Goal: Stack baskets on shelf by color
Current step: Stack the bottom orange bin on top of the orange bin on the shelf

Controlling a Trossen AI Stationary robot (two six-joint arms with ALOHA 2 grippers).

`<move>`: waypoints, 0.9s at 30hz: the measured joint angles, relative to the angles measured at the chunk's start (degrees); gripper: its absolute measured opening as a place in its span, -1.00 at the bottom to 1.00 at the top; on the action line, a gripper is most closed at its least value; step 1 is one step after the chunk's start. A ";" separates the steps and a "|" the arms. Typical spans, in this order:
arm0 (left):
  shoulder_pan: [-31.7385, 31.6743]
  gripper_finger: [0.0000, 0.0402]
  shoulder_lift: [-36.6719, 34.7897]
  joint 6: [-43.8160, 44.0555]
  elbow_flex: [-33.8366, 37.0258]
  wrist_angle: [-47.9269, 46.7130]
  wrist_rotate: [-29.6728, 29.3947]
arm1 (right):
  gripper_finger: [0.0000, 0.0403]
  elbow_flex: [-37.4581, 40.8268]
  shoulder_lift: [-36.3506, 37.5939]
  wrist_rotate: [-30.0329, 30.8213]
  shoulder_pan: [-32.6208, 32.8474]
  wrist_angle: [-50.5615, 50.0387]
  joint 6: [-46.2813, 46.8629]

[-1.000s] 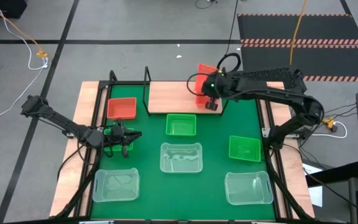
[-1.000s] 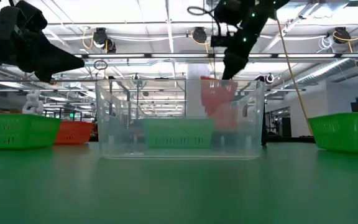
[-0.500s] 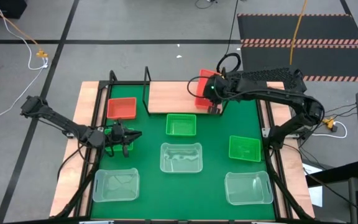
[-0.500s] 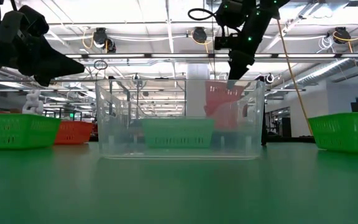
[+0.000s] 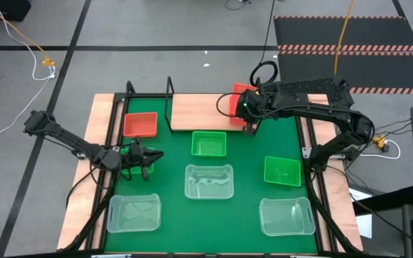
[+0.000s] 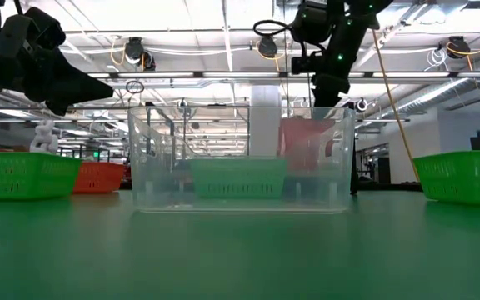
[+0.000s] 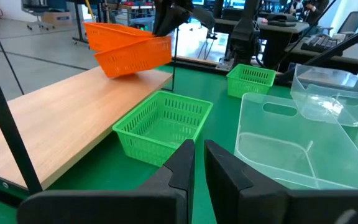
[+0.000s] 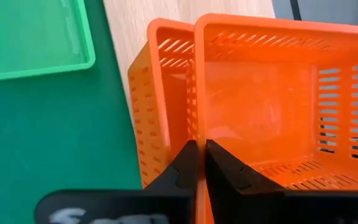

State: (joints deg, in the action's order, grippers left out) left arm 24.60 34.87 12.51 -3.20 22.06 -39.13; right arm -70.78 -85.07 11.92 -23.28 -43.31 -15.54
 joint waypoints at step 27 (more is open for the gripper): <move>-0.23 -0.81 0.02 -0.24 0.00 0.01 -0.39 | -0.96 0.00 6.66 6.41 7.74 -1.95 0.31</move>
State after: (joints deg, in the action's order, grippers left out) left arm 24.37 34.89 12.27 -3.20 22.06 -39.53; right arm -70.78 -78.41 18.34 -15.55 -45.26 -15.23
